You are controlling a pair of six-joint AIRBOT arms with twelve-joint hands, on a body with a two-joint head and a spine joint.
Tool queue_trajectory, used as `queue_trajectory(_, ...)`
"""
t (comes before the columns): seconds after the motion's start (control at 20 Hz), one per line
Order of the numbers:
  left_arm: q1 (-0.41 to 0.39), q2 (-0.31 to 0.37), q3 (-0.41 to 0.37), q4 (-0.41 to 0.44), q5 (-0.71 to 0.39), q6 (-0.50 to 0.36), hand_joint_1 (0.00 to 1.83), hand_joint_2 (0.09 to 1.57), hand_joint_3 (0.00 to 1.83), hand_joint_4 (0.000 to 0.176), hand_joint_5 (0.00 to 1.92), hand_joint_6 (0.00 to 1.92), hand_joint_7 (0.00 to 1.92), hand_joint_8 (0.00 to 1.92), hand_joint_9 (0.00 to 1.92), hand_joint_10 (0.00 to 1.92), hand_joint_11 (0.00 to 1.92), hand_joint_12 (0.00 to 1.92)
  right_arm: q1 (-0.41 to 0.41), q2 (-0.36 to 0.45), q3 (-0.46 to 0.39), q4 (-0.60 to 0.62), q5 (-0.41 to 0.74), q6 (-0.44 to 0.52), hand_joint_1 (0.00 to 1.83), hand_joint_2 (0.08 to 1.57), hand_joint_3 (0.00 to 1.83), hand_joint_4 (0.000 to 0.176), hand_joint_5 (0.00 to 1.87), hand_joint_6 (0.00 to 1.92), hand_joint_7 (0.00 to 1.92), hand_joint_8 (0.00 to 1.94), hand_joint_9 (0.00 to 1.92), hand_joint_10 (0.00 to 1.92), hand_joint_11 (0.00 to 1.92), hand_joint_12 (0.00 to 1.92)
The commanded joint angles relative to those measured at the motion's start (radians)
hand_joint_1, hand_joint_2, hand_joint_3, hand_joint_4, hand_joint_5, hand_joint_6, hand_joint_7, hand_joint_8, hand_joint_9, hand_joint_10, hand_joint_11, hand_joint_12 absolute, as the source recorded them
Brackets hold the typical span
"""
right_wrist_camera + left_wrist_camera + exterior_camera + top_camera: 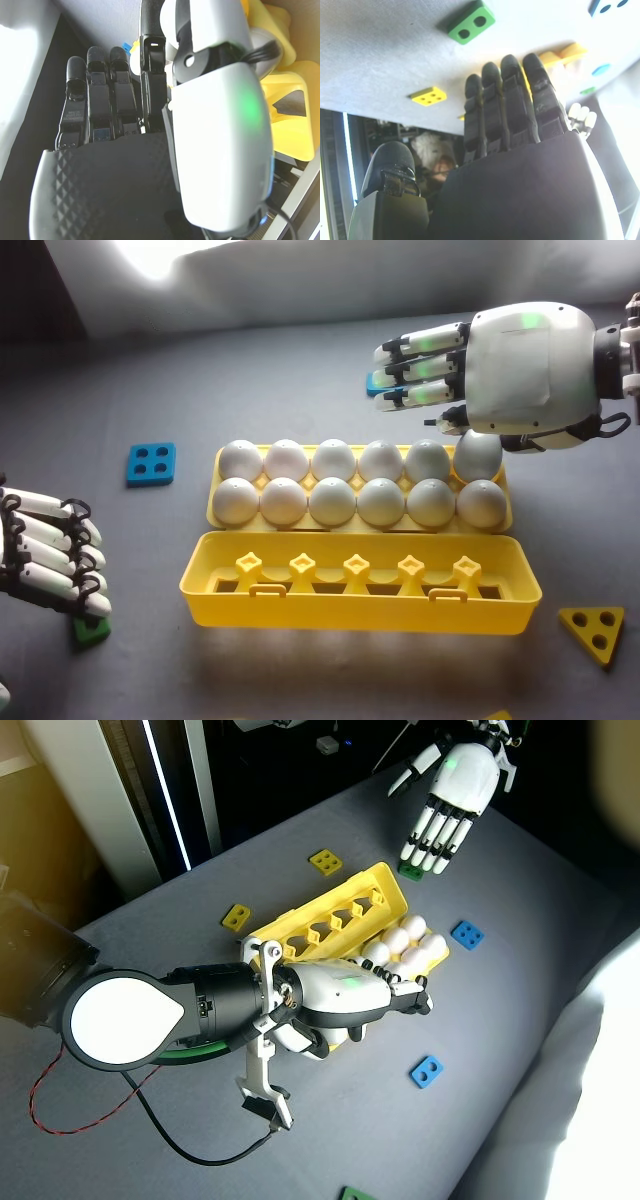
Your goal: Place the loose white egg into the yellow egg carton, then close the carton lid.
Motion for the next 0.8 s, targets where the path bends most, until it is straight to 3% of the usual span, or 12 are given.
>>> queue_trajectory(0.0, 0.0, 0.018, 0.012, -0.057, -0.046, -0.001, 0.0, 1.19, 0.0, 0.0, 0.35, 0.0, 0.35, 0.0, 0.28, 0.0, 0.0, 0.46, 0.014, 0.013, -0.004, 0.056, 0.057, -0.008, 1.17, 1.06, 0.0, 0.0, 1.1, 0.78, 0.33, 0.01, 0.21, 0.0, 0.0, 0.48)
queue_trajectory(0.25, 0.0, 0.018, 0.012, -0.057, -0.046, -0.001, 0.0, 1.18, 0.0, 0.0, 0.35, 0.0, 0.34, 0.0, 0.27, 0.0, 0.0, 0.44, 0.017, 0.013, -0.004, 0.056, 0.057, -0.011, 1.11, 1.07, 0.0, 0.0, 1.06, 0.84, 0.41, 0.0, 0.18, 0.0, 0.0, 0.49)
queue_trajectory(0.3, 0.0, 0.018, 0.012, -0.057, -0.046, -0.001, 0.0, 1.19, 0.0, 0.0, 0.35, 0.0, 0.35, 0.0, 0.28, 0.01, 0.0, 0.44, 0.017, 0.013, -0.004, 0.056, 0.057, -0.011, 1.09, 1.08, 0.0, 0.022, 1.04, 0.87, 0.41, 0.0, 0.17, 0.0, 0.0, 0.5)
queue_trajectory(0.35, 0.0, 0.019, 0.012, -0.057, -0.046, -0.001, 0.0, 1.19, 0.0, 0.0, 0.35, 0.0, 0.35, 0.0, 0.28, 0.01, 0.0, 0.45, 0.018, 0.013, -0.004, 0.056, 0.057, -0.011, 1.09, 1.09, 0.0, 0.029, 1.03, 0.9, 0.42, 0.0, 0.18, 0.0, 0.0, 0.53)
queue_trajectory(0.4, 0.0, 0.018, 0.012, -0.057, -0.046, -0.001, 0.0, 1.19, 0.0, 0.0, 0.35, 0.0, 0.34, 0.0, 0.27, 0.0, 0.0, 0.43, 0.018, 0.012, -0.004, 0.056, 0.057, -0.011, 1.09, 1.09, 0.0, 0.022, 1.02, 0.91, 0.39, 0.0, 0.16, 0.0, 0.0, 0.52)
queue_trajectory(0.5, 0.0, 0.018, 0.012, -0.057, -0.046, -0.001, 0.0, 1.19, 0.0, 0.0, 0.34, 0.0, 0.34, 0.0, 0.27, 0.0, 0.0, 0.44, 0.017, 0.012, -0.004, 0.056, 0.057, -0.011, 1.08, 1.09, 0.0, 0.045, 1.01, 0.93, 0.44, 0.01, 0.16, 0.0, 0.0, 0.49)
queue_trajectory(0.55, 0.0, 0.018, 0.012, -0.057, -0.046, -0.001, 0.0, 1.19, 0.0, 0.0, 0.34, 0.0, 0.34, 0.0, 0.27, 0.0, 0.0, 0.44, 0.017, 0.012, -0.004, 0.056, 0.057, -0.011, 1.08, 1.09, 0.0, 0.048, 1.01, 0.92, 0.44, 0.01, 0.16, 0.0, 0.0, 0.49)
queue_trajectory(0.65, 0.0, 0.018, 0.012, -0.057, -0.046, -0.001, 0.0, 1.18, 0.0, 0.0, 0.35, 0.0, 0.35, 0.0, 0.28, 0.0, 0.0, 0.44, 0.017, 0.012, -0.004, 0.056, 0.057, -0.011, 1.06, 1.09, 0.0, 0.079, 1.01, 0.93, 0.44, 0.01, 0.16, 0.0, 0.0, 0.51)
queue_trajectory(0.7, 0.0, 0.018, 0.012, -0.057, -0.046, -0.001, 0.0, 1.18, 0.0, 0.0, 0.35, 0.0, 0.35, 0.0, 0.29, 0.0, 0.0, 0.45, 0.017, 0.012, -0.004, 0.056, 0.057, -0.011, 1.07, 1.03, 0.0, 0.0, 0.92, 0.41, 0.49, 0.01, 0.19, 0.01, 0.0, 0.51)
queue_trajectory(0.75, 0.0, 0.018, 0.012, -0.057, -0.046, -0.001, 0.0, 1.18, 0.0, 0.0, 0.35, 0.0, 0.36, 0.0, 0.29, 0.0, 0.0, 0.46, 0.017, 0.012, -0.004, 0.056, 0.057, -0.011, 1.06, 1.02, 0.0, 0.0, 0.95, 0.16, 0.49, 0.0, 0.19, 0.0, 0.0, 0.49)
